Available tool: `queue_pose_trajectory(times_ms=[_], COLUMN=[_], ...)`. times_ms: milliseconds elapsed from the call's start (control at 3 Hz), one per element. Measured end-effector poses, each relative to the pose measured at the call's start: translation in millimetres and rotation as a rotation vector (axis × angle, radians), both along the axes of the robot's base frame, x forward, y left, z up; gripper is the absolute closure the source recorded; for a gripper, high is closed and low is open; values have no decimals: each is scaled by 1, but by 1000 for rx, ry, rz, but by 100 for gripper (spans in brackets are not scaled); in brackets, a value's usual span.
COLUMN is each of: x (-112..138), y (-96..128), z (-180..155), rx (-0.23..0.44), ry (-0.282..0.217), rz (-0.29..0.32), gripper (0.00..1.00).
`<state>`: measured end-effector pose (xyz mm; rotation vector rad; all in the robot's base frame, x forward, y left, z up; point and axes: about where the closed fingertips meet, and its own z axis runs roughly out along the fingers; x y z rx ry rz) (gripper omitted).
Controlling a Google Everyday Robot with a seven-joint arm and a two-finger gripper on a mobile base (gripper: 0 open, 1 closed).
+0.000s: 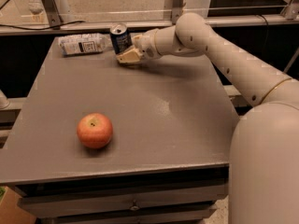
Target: Move pepsi can near blue plastic bottle
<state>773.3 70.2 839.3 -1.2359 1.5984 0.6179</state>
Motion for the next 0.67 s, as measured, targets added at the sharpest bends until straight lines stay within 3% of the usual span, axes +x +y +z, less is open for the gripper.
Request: queue_pose_trajectory(times_ms=[667], x=[0], y=[23], z=[-5], rx=[11], ry=[74], rz=[-1], gripper=[100])
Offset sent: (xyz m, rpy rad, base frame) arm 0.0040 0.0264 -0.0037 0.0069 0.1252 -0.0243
